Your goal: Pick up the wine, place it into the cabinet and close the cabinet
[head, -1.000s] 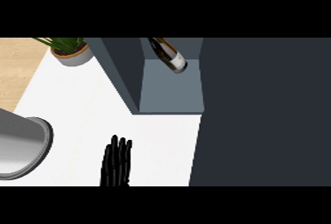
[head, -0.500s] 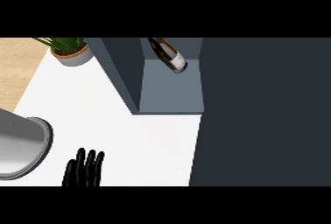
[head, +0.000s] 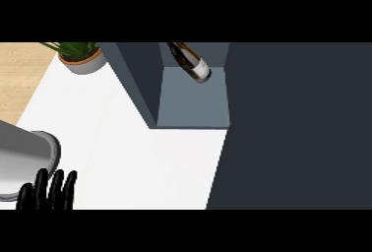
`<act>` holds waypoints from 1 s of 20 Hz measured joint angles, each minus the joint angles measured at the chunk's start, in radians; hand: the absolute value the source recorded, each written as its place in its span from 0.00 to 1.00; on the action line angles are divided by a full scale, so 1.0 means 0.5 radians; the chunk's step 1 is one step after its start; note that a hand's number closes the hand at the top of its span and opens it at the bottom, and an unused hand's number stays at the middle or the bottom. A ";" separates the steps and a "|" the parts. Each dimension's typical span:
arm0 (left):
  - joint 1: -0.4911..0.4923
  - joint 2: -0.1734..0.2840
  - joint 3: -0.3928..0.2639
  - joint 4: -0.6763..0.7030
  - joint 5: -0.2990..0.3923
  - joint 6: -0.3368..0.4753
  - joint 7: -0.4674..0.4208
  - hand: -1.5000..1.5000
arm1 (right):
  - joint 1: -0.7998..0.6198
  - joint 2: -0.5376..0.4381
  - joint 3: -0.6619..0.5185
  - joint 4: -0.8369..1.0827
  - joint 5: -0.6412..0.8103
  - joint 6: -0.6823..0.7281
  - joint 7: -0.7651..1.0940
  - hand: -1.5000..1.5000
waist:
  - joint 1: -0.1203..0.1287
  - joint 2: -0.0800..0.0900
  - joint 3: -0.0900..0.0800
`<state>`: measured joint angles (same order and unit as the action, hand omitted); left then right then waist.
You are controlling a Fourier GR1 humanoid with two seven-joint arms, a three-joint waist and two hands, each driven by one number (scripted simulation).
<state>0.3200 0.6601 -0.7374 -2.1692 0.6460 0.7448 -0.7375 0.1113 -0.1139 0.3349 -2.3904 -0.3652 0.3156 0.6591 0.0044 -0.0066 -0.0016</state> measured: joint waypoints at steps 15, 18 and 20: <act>0.390 0.328 0.620 -0.081 0.365 -0.463 -0.049 0.00 | -0.100 0.194 0.752 -0.016 0.249 -0.332 0.123 1.00 | -0.006 -0.015 -0.003; 0.411 0.380 0.752 -0.054 0.453 -0.571 -0.019 0.00 | -0.160 0.197 0.878 -0.039 0.448 -0.497 0.127 1.00 | -0.012 -0.015 -0.003; 0.451 0.396 0.801 -0.045 0.479 -0.637 -0.022 0.00 | -0.212 0.176 0.907 -0.044 0.575 -0.598 0.120 1.00 | -0.006 -0.014 -0.003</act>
<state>0.5453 0.8581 -0.3371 -2.1914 0.8855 0.4265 -0.7486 0.0055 -0.0261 0.7885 -2.4123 -0.0778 0.0164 0.7189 0.0013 -0.0136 -0.0033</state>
